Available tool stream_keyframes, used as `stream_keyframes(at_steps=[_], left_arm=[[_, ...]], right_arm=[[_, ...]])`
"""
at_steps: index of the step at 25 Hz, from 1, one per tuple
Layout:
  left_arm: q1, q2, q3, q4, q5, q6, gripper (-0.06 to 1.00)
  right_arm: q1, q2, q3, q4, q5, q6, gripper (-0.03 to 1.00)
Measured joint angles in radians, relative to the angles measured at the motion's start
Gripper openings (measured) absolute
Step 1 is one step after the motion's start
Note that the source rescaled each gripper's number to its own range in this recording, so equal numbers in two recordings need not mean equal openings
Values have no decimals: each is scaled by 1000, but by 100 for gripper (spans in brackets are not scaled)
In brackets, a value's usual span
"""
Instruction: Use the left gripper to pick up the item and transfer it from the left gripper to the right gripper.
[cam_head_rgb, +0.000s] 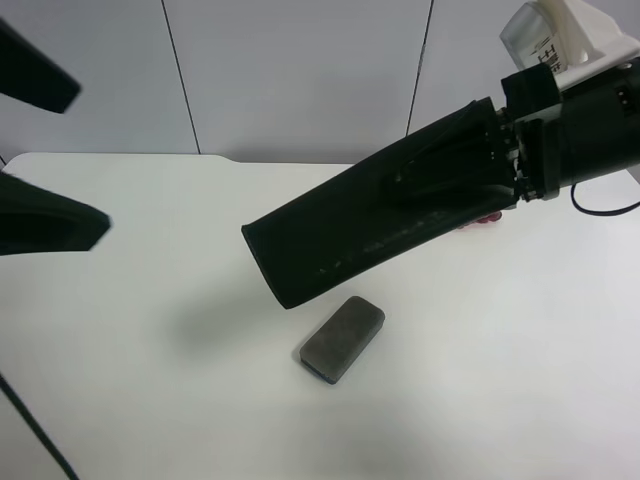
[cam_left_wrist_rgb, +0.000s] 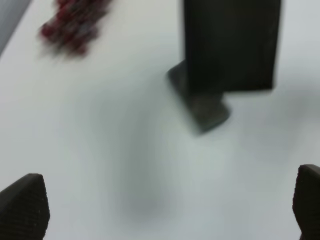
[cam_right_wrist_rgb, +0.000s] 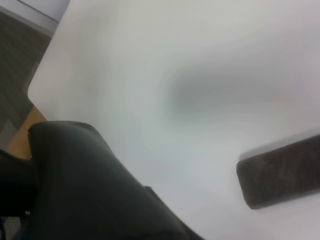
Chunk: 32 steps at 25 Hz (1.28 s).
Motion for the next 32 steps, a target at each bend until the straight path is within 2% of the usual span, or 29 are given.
stream_keyframes(at_steps=[2, 4, 10, 13, 19, 23, 28, 32], left_arm=[[0, -73, 48, 61, 61, -52, 98], [0, -154, 116, 74, 111, -93, 98], [0, -470, 350, 2, 177, -173, 98], [0, -630, 414, -29, 188, -209, 98], [-1, -861, 483, -33, 188, -269, 98], [-1, -899, 498, -33, 195, -273, 98], [-1, -900, 531, -29, 112, -271, 98], [-1, -900, 542, -26, 90, -274, 98]], right_arm=[[0, 0, 0, 0, 0, 0, 1], [0, 0, 0, -1, 0, 0, 1], [0, 0, 0, -6, 0, 0, 1], [0, 0, 0, -6, -1, 0, 1], [0, 0, 0, -6, -42, -1, 1], [0, 0, 0, -7, -63, -1, 1], [0, 0, 0, -7, -77, -1, 1], [0, 0, 0, -7, -78, -1, 1]])
